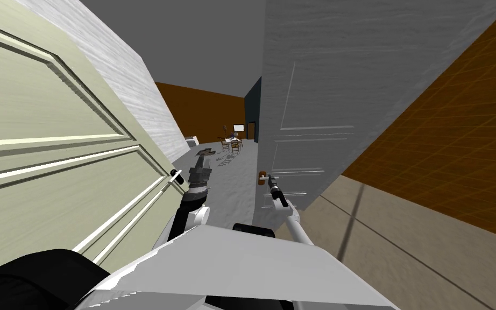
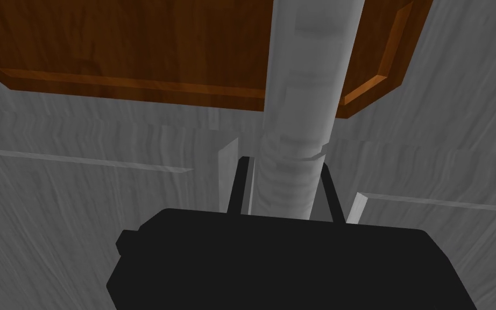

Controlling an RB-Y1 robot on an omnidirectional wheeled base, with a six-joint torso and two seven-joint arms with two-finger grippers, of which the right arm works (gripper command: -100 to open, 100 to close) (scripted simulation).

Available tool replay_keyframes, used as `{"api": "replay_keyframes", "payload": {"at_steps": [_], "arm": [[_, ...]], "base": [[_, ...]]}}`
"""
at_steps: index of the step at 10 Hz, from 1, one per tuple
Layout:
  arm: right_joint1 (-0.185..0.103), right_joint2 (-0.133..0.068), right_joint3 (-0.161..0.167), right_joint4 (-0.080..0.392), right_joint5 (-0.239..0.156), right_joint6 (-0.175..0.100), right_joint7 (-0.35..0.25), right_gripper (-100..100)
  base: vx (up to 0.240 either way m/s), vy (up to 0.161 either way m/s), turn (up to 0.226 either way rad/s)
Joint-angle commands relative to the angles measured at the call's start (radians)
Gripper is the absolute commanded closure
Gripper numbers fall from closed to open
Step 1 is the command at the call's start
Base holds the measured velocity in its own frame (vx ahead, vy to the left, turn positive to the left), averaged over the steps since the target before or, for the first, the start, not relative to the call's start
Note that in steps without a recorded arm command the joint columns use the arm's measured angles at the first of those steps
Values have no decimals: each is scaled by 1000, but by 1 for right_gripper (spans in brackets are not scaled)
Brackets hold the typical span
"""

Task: Push the door open

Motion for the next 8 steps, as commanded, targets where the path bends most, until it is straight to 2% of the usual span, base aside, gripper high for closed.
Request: {"api": "replay_keyframes", "payload": {"at_steps": [1,4,5,6,8], "arm": [[-11,4,-32,4,-2,0,8,100],[-18,17,-62,14,-5,1,15,100],[-13,12,-60,14,-5,1,13,100],[-16,4,-76,15,-7,0,16,100],[-17,0,-88,17,-9,-1,18,100]], "base": [[152,210,-111],[134,137,-65],[62,52,-40],[98,32,-48],[155,68,-36]]}}
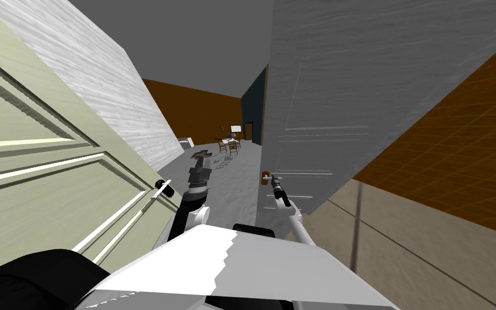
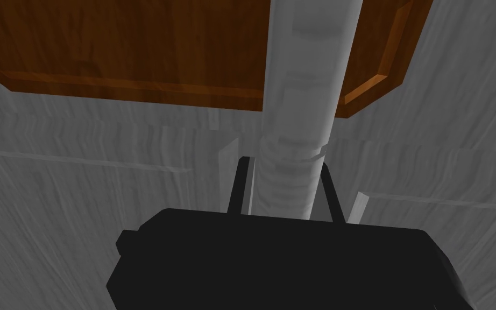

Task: Push the door open

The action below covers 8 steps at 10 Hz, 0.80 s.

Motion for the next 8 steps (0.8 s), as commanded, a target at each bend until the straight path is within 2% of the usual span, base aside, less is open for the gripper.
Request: {"api": "replay_keyframes", "payload": {"at_steps": [1,8], "arm": [[-9,-7,-19,1,-1,-8,5,100],[-18,-27,-108,14,-13,-11,25,100]], "base": [[184,70,-40],[196,99,-67]]}}
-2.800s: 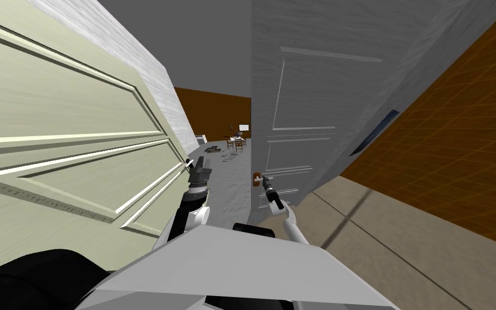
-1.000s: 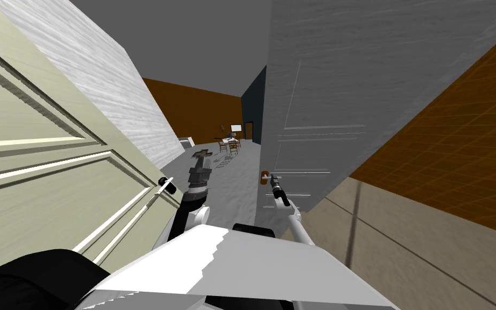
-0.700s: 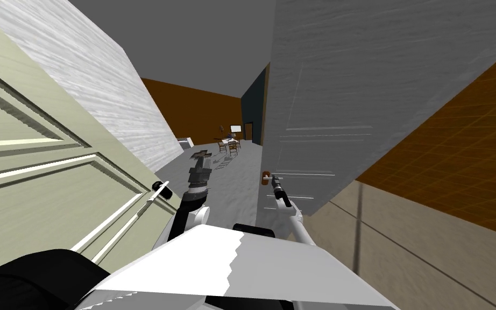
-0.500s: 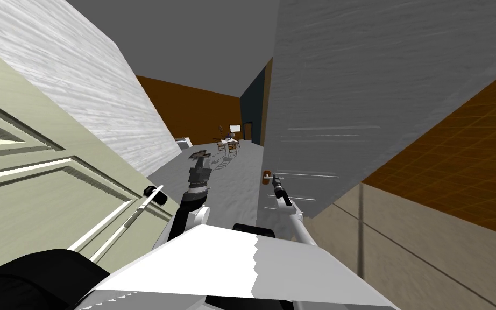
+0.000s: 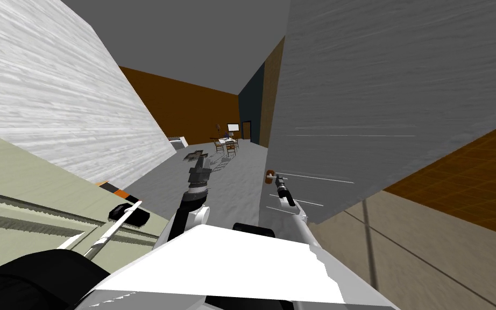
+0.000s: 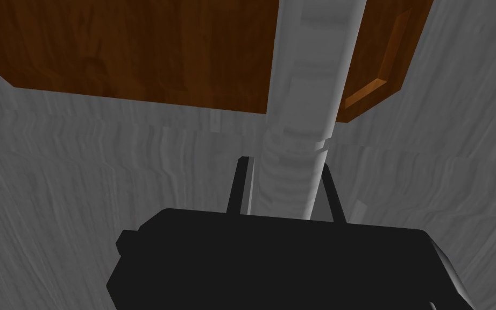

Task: Push the door open

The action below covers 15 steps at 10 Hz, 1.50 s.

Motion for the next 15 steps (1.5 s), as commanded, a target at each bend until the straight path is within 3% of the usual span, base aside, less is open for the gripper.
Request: {"api": "replay_keyframes", "payload": {"at_steps": [1,7,15], "arm": [[-3,-11,-28,2,-3,-5,4,100],[-11,-13,-108,14,-13,-8,21,100],[-20,3,-203,29,-26,-11,42,100]], "base": [[111,86,-67],[141,107,-78],[187,122,-87]]}}
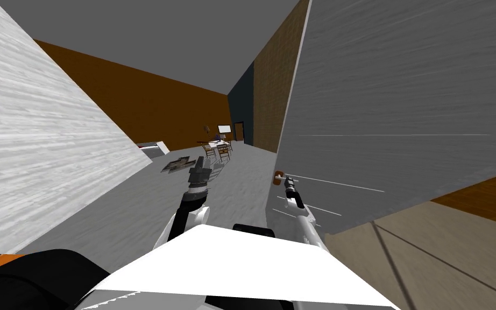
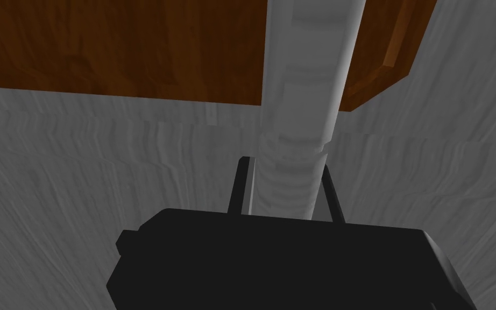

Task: Push the door open

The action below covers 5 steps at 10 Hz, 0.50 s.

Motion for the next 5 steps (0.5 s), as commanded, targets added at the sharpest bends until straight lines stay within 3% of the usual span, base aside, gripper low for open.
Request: {"api": "replay_keyframes", "payload": {"at_steps": [1,5], "arm": [[-5,7,-8,-1,-1,-1,2,100],[1,-11,-44,1,-8,-1,8,100]], "base": [[175,69,-55],[139,44,-51]]}}
